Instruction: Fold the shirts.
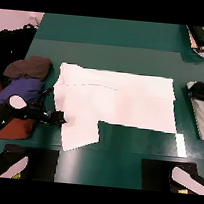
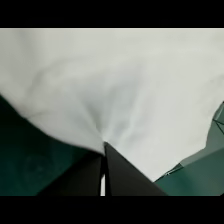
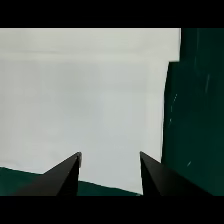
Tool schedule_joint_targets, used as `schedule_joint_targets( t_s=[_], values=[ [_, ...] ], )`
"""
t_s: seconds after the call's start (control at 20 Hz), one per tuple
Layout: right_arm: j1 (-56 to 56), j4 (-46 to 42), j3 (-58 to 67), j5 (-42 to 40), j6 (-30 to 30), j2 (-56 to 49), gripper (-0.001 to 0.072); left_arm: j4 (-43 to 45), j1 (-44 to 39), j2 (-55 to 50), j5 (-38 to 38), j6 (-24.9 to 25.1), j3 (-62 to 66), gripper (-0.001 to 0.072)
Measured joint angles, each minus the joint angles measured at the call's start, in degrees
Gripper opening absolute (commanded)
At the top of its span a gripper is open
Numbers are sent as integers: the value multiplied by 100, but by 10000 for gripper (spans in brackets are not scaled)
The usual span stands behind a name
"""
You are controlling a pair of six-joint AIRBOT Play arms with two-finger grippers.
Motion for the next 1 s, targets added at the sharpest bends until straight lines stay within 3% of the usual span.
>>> schedule_joint_targets(
  t_s=[0.05,0.15,0.25,0.35,0.6,0.65,0.75,0.9,1.0],
  values=[
    [-205,-13,-317,2,2,118,535,-24,0,-2,-61,28,61,24],
    [-715,-11,-1078,28,-70,361,576,-66,0,0,-136,83,188,24],
    [-1268,-9,-1880,24,-164,557,548,-87,0,0,-151,118,278,24],
    [-1797,105,-2610,-129,-223,684,457,-101,0,-2,-146,131,326,24],
    [-2568,870,-3694,-691,-461,632,419,-118,0,-2,-140,146,365,24],
    [-2614,1025,-3781,-807,-498,575,331,-118,0,0,-140,149,367,24],
    [-2581,1255,-3842,-1005,-551,457,299,-116,0,-2,-138,153,372,24],
    [-2212,1370,-3744,-1294,-588,267,44,-101,0,0,-133,155,372,23],
    [-1867,1320,-3580,-1449,-605,201,15,-50,0,24,-144,149,385,22]
  ],
)
